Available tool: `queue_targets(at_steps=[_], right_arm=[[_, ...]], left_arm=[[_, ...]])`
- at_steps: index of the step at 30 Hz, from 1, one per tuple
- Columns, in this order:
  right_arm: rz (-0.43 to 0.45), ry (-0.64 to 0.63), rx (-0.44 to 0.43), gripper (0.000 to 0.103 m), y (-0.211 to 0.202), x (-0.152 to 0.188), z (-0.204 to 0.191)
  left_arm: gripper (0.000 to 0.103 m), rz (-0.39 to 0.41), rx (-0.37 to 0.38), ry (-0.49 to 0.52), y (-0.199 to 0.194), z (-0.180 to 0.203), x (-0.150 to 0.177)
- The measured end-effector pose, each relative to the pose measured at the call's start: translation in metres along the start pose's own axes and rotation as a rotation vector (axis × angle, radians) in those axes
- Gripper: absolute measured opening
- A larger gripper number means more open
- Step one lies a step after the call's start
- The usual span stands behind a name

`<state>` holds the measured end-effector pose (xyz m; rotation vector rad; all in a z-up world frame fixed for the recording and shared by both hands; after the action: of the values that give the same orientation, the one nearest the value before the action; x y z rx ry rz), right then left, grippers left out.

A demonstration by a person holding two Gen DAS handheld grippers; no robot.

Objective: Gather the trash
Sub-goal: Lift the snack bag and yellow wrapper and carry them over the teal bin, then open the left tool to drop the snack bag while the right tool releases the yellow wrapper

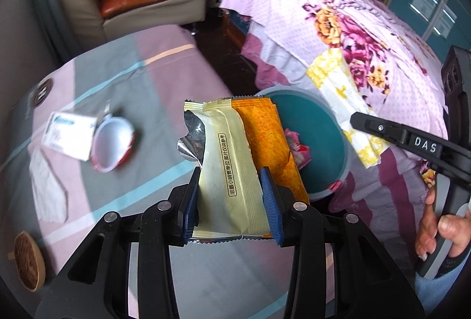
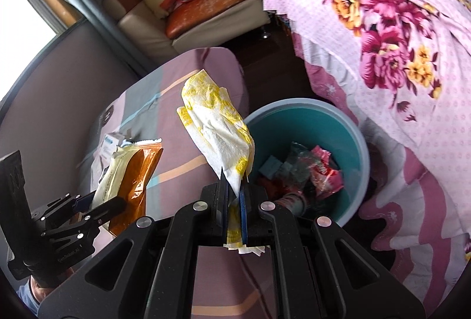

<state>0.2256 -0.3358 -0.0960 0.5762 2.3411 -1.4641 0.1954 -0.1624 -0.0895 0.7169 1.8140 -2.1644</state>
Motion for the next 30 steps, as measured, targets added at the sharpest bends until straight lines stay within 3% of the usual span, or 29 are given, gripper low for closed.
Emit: queue_targets(at_steps=[10, 25, 30], right_arm=[[0.013, 0.066, 0.028, 0.006, -0.002, -0.009, 0.036], [-0.014, 0.125, 0.076, 0.006, 0.007, -0.011, 0.069], [-0.018, 0.134, 0.095, 0.006, 0.01, -0.014, 0.076]], left_arm=[[0.04, -0.029, 0.037, 0.047, 0.03, 0.035, -0.023], [0.042, -0.091, 0.089, 0.058, 0.077, 0.055, -0.034], [0.054, -0.107, 0.103, 0.055, 0.094, 0.058, -0.038]])
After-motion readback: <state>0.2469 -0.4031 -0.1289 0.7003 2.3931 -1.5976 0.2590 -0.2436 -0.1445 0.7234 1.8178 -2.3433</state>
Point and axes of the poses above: each gripper's, at about its wrist camera, not at the fingertips, and y roughly the way its jaws point, z to its right, x to its underside, the point moved 8 cm from there along y, roughly the way its jaws point, and after that the axes turned 2 degrees about x, right-handed, at the moved point
